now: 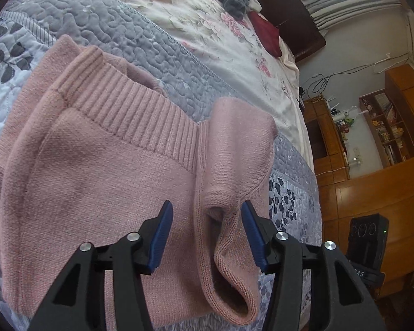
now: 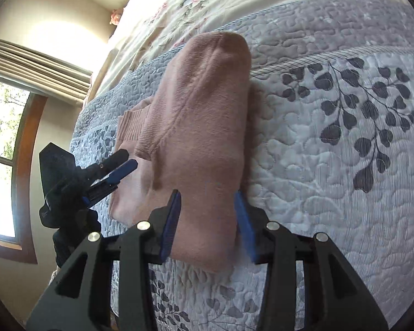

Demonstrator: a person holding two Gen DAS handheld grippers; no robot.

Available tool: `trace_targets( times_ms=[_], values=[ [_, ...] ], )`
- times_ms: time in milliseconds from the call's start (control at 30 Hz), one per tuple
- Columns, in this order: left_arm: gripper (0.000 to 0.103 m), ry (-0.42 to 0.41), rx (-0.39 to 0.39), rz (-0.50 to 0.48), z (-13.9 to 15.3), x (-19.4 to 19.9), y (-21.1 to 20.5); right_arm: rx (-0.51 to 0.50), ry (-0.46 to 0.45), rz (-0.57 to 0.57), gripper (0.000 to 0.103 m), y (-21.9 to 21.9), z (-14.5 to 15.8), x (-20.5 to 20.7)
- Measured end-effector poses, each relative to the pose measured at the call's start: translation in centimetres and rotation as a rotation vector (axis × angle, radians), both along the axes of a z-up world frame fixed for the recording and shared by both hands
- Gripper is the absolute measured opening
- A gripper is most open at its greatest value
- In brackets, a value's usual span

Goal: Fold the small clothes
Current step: 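Grasp the other side edge with the left tool and fold it over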

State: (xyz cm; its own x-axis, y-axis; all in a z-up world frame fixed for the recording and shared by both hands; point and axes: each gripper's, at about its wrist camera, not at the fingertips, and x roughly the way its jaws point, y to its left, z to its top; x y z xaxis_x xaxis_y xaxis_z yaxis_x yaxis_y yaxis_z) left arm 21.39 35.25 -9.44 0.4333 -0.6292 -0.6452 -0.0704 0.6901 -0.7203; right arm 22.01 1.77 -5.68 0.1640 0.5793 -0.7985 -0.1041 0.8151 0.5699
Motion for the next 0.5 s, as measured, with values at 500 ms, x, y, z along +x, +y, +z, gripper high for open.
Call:
trace_targets(
  times_ms=[500],
  values=[
    [0.046, 0.058, -0.022, -0.033, -2.7, 2.5, -4.6, 0.027, 0.055, -0.042, 0.041, -2.2, -4.5, -1.8]
  ],
)
